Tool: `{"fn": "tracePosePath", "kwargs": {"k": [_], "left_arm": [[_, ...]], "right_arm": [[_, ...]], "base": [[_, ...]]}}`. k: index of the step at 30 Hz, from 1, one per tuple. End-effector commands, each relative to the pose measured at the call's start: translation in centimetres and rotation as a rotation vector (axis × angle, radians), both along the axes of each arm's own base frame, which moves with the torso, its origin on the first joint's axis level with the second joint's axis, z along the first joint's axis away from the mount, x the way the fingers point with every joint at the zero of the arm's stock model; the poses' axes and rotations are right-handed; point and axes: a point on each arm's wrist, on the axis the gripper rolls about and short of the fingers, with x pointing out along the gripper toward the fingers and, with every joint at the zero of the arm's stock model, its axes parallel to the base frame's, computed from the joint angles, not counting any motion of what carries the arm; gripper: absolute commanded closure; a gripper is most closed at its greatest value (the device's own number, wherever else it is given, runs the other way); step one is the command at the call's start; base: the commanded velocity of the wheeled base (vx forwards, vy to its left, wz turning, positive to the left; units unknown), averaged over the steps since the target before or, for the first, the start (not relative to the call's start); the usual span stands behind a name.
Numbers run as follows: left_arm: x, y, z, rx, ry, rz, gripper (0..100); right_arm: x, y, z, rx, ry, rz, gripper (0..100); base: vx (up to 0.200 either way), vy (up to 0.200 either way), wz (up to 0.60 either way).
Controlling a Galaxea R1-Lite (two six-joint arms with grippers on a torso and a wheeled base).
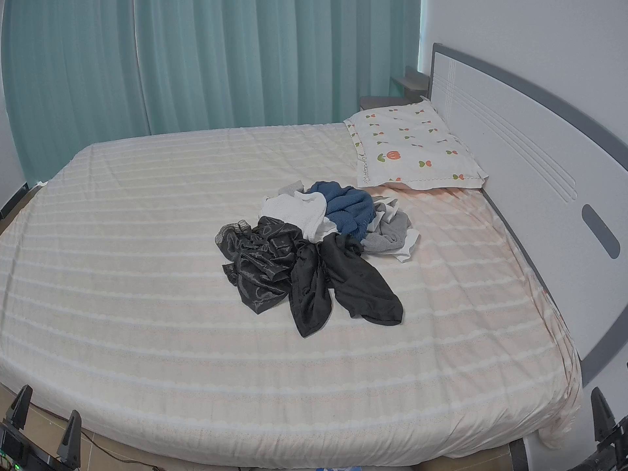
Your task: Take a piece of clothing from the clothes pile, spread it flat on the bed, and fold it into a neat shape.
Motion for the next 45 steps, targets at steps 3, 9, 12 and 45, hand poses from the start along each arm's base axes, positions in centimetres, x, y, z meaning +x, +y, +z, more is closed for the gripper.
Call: {"fn": "tracePosePath", "kwargs": {"k": [3, 9, 12, 45], "left_arm": [[0.0, 0.0, -0.5, -0.003, -0.002, -0.001, 0], [0.0, 0.0, -0.5, -0.005, -0.002, 0.001, 0], [0.0, 0.0, -0.5, -0.006, 0.0, 0.002, 0], [-1.5, 0.0, 5.1, -0.213, -0.19, -0.043, 0]], "right_arm": [[1.7, 0.2, 4.4, 0.009, 0.134, 0.118, 0], [9.1, 1.0, 7.6, 0.107, 0.375, 0.228, 0], [14.1, 2.3, 8.6, 0.131, 0.43, 0.278, 0], [40.0, 15.9, -5.8, 0.279, 0.722, 0.105, 0]], "base": [[0.0, 0.0, 0.0], [0.0, 0.0, 0.0], [0.0, 0.0, 0.0], [0.0, 0.0, 0.0]]}}
